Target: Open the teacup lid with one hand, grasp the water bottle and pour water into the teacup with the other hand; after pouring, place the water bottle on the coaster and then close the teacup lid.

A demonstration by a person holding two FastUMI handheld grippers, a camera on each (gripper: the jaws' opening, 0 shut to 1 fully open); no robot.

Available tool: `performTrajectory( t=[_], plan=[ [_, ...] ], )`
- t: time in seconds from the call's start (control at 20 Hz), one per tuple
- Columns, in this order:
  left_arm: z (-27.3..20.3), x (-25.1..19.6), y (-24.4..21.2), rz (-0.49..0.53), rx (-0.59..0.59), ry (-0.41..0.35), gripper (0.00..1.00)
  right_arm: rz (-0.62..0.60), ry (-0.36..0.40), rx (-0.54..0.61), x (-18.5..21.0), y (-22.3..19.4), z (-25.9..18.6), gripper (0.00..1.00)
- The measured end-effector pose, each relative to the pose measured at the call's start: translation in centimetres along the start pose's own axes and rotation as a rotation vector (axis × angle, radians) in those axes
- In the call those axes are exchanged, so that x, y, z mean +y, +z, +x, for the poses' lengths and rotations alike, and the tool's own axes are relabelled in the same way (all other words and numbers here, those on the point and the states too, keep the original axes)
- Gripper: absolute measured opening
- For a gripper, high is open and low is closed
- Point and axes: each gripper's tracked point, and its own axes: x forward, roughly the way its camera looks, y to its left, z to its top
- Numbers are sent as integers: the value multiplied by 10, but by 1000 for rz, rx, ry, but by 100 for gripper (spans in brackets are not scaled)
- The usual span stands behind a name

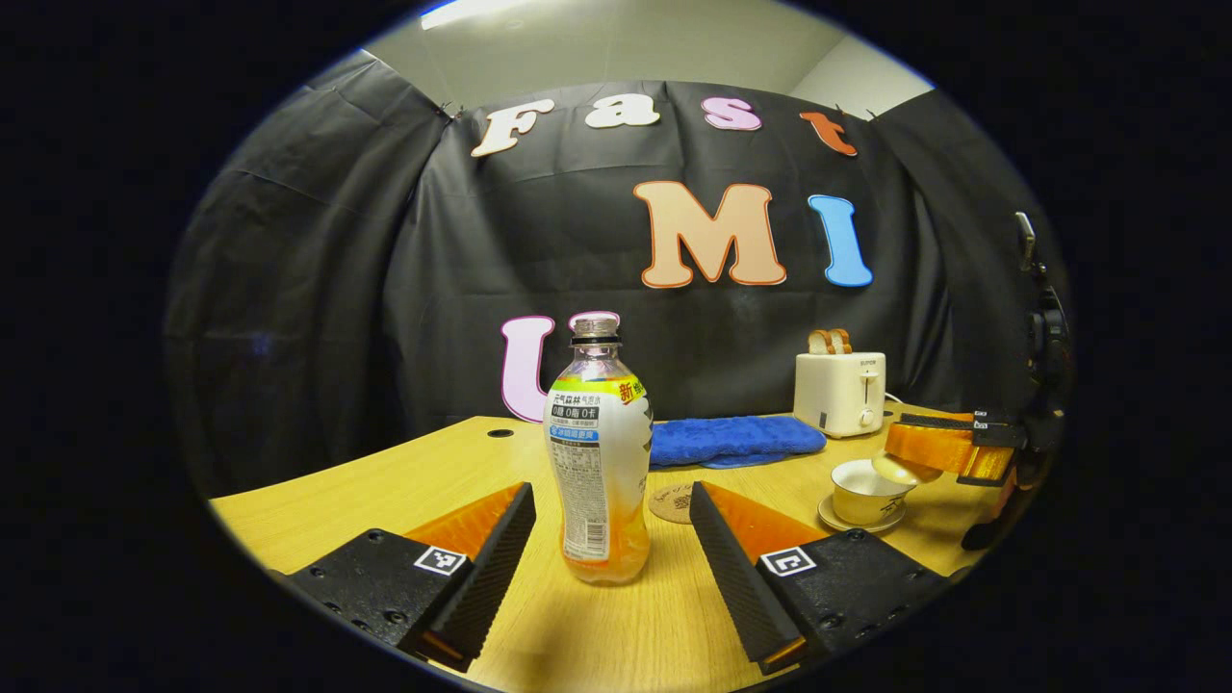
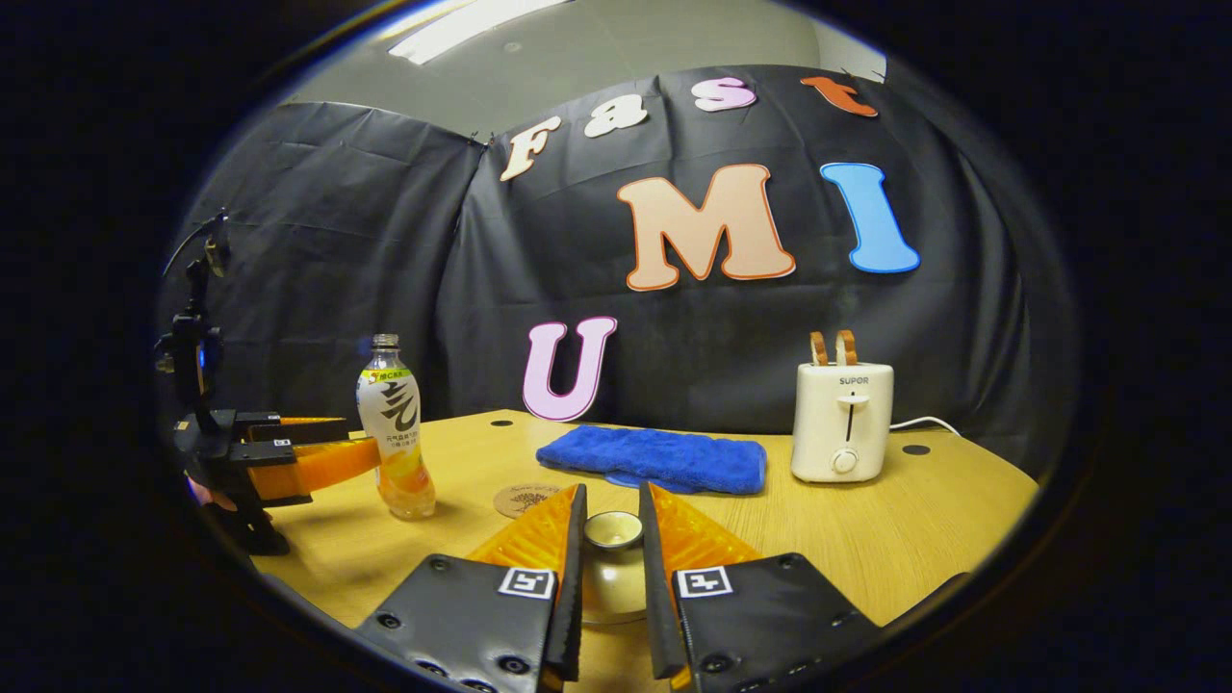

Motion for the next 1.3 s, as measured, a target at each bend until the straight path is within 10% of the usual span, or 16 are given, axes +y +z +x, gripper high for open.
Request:
performTrajectory(
  t=[1.3],
  plan=[
    [64, 9, -26, 88, 166, 3, 90, -7, -174, -11, -61, 4, -50, 31]
  ],
)
